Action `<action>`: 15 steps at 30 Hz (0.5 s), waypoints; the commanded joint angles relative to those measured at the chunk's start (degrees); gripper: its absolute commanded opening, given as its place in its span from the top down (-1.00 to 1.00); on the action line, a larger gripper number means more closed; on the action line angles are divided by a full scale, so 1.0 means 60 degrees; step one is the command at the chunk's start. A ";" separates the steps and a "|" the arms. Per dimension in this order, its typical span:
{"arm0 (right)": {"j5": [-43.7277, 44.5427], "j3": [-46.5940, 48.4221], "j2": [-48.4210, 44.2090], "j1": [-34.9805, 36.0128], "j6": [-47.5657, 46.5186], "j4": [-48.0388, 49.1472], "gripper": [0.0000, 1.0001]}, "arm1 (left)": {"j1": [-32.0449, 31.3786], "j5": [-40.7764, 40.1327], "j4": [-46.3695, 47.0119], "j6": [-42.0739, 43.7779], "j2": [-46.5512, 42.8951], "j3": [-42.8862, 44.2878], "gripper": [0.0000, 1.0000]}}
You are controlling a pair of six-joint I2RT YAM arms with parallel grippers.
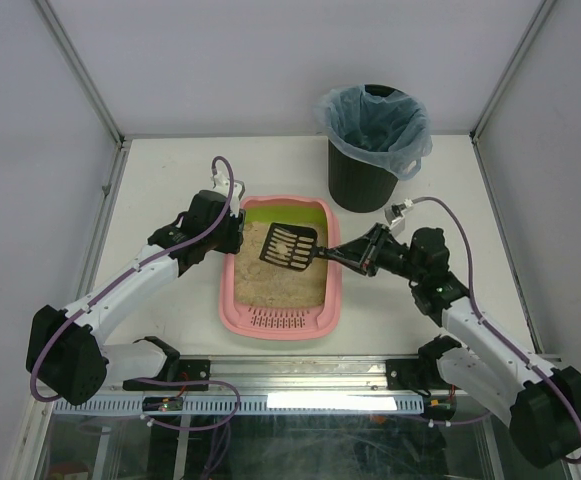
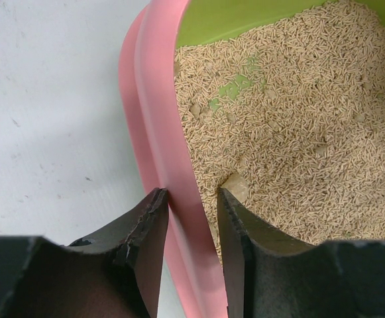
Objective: Clean the litter box
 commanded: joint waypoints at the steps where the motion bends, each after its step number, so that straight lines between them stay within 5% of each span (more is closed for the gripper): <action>1: 0.0564 0.0493 -0.0564 -0.0186 0.0108 0.0101 1.00 | -0.0113 0.0597 0.0325 0.0028 0.0096 0.0145 0.29; 8: 0.1388 0.3207 0.0416 -0.0519 -0.0682 -0.1653 1.00 | -0.0108 0.0512 0.0324 0.0026 -0.0025 0.0091 0.29; 15: 0.1171 0.5443 0.1761 -0.2380 -0.0419 -0.1846 1.00 | -0.0111 0.0599 0.0317 0.0003 -0.0085 0.0064 0.29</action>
